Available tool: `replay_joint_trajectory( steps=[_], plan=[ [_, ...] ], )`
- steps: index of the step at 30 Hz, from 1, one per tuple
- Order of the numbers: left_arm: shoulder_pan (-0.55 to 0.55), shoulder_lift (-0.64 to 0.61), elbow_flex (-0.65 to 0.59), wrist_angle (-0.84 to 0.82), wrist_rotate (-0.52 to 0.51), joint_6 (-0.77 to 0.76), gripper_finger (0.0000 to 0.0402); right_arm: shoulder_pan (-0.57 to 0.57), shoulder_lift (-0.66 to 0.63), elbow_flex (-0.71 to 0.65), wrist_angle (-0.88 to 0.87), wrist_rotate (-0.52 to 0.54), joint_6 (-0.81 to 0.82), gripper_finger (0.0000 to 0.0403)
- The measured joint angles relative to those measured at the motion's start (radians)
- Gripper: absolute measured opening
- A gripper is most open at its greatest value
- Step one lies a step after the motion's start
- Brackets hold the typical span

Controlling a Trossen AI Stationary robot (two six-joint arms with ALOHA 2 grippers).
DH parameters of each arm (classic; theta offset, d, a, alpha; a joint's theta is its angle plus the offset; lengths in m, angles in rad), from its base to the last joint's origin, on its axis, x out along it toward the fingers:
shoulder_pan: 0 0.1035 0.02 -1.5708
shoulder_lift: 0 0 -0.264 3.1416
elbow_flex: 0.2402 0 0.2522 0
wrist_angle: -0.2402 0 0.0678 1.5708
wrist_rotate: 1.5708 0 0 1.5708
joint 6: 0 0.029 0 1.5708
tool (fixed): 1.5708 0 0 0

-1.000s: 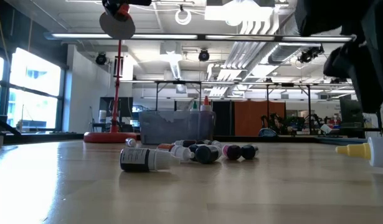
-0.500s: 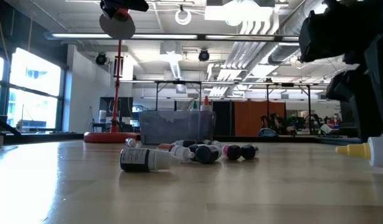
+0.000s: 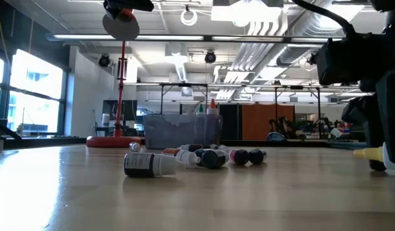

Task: Pick & Place food coloring
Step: Put the large yellow food coloring bottle into the bin

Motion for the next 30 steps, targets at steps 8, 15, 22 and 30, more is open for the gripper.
replay_joint_trajectory(
  steps=[8,15,22,30],
  plan=[
    [0.0,0.0,0.0,0.002,0.0,0.0,0.0,-0.038,0.004,0.017,-0.005,-0.057,-0.024,0.0098],
    [0.0,0.0,0.0,0.002,0.0,0.0,0.0,-0.075,0.007,0.018,-0.002,-0.114,-0.046,0.0061],
    [0.0,0.0,0.0,-0.002,0.001,0.0,0.0,-0.078,0.007,0.037,-0.025,-0.144,-0.147,0.0045],
    [0.0,0.0,0.0,-0.003,0.001,0.0,0.0,-0.078,0.007,0.198,-0.174,-0.107,-0.372,0.0099]
  ],
)
